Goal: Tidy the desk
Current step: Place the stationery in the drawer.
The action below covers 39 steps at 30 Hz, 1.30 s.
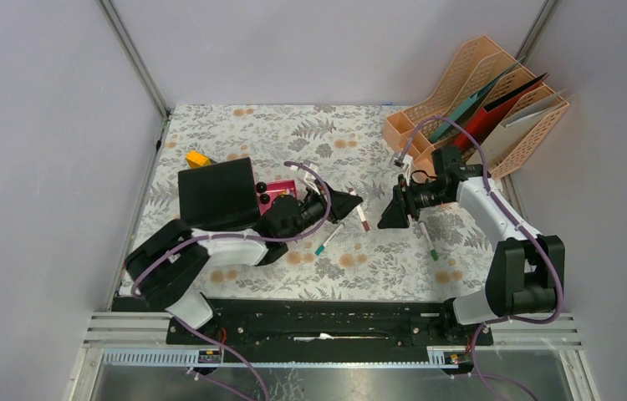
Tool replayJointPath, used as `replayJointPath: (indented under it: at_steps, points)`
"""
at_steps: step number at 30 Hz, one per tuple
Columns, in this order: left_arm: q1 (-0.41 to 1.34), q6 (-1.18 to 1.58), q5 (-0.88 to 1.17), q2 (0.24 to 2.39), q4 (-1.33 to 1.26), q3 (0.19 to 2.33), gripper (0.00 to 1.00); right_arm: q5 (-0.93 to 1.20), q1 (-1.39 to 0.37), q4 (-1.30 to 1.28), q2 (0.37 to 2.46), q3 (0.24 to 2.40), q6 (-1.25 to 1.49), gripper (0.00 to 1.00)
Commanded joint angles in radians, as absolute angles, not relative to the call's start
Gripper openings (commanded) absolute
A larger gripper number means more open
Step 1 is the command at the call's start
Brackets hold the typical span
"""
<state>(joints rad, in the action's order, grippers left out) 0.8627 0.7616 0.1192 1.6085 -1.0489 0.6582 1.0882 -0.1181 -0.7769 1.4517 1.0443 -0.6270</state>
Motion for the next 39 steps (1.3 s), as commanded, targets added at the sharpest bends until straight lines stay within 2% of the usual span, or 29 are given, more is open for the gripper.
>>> replayJointPath:
  at_steps: [1, 6, 14, 26, 37, 38, 39]
  points:
    - [0.864, 0.572, -0.039, 1.468, -0.768, 0.669, 0.0, 1.038, -0.127, -0.773, 1.406, 1.069, -0.648, 0.63]
    - [0.864, 0.448, -0.241, 1.389, -0.396, 0.763, 0.0, 1.011, -0.127, -0.763, 1.395, 1.062, -0.645, 0.63]
    - [0.822, 0.403, -0.501, 1.467, 0.076, 0.99, 0.0, 0.984, -0.127, -0.756, 1.39, 1.059, -0.646, 0.63]
    - [0.754, 0.384, -0.66, 1.555, 0.26, 1.085, 0.0, 0.968, -0.127, -0.756, 1.397, 1.058, -0.649, 0.62]
    - [0.708, 0.362, -0.674, 1.619, 0.255, 1.08, 0.0, 0.954, -0.127, -0.756, 1.404, 1.06, -0.652, 0.62]
    - [0.706, 0.362, -0.679, 1.623, 0.251, 1.077, 0.08, 0.953, -0.127, -0.758, 1.403, 1.06, -0.652, 0.62]
    - [0.704, 0.362, -0.685, 1.627, 0.248, 1.075, 0.22, 0.951, -0.127, -0.758, 1.403, 1.061, -0.653, 0.62]
